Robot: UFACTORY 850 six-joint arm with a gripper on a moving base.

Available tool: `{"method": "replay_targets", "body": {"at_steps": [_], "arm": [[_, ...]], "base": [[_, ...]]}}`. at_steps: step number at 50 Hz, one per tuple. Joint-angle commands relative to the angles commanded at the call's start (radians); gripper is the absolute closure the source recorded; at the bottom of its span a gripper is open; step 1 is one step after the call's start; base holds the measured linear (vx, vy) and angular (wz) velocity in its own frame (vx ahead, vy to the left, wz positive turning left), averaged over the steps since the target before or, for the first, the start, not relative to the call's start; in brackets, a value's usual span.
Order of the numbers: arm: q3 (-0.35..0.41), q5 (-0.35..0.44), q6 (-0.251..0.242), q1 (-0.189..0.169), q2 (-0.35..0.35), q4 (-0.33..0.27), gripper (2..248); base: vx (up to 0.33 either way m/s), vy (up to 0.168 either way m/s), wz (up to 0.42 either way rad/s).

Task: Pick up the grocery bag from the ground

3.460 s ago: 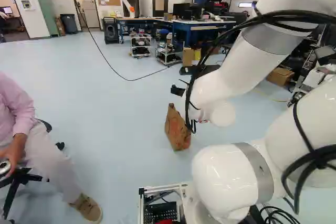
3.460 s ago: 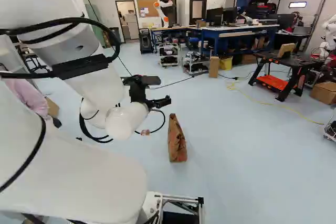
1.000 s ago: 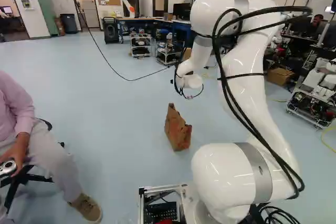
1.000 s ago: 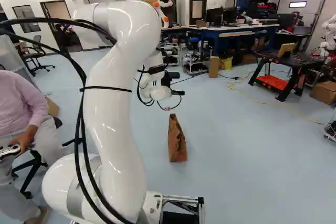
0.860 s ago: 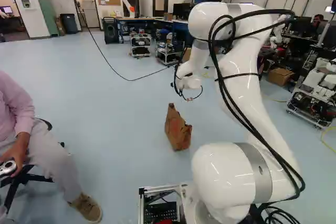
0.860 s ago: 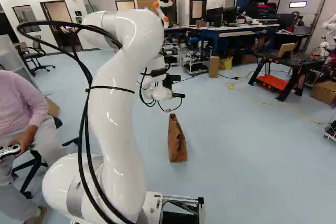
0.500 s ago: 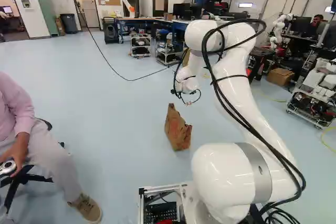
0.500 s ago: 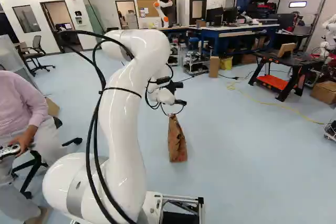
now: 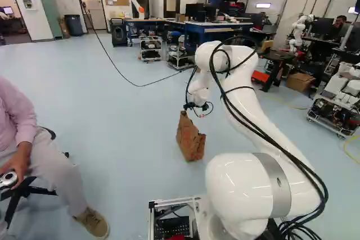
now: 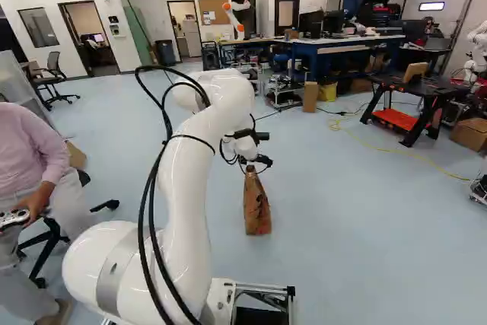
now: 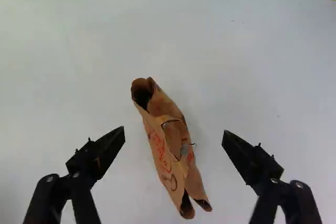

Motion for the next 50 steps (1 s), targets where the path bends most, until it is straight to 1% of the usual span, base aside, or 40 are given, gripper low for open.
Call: {"method": "replay_targets", "body": {"at_steps": [14, 19, 28, 50], "arm": [[-0.169, -0.124, 0.000, -0.007, -0.140, 0.000, 3], [-0.228, -0.154, 0.000, -0.010, -0.189, 0.000, 3], [-0.326, -0.168, 0.000, -0.013, -0.272, 0.000, 3], [-0.566, -0.170, 0.000, -0.020, -0.474, 0.000, 3]], "base": [[0.000, 0.000, 0.000], [0.000, 0.000, 0.000], [0.000, 0.000, 0.000], [0.000, 0.000, 0.000]]}}
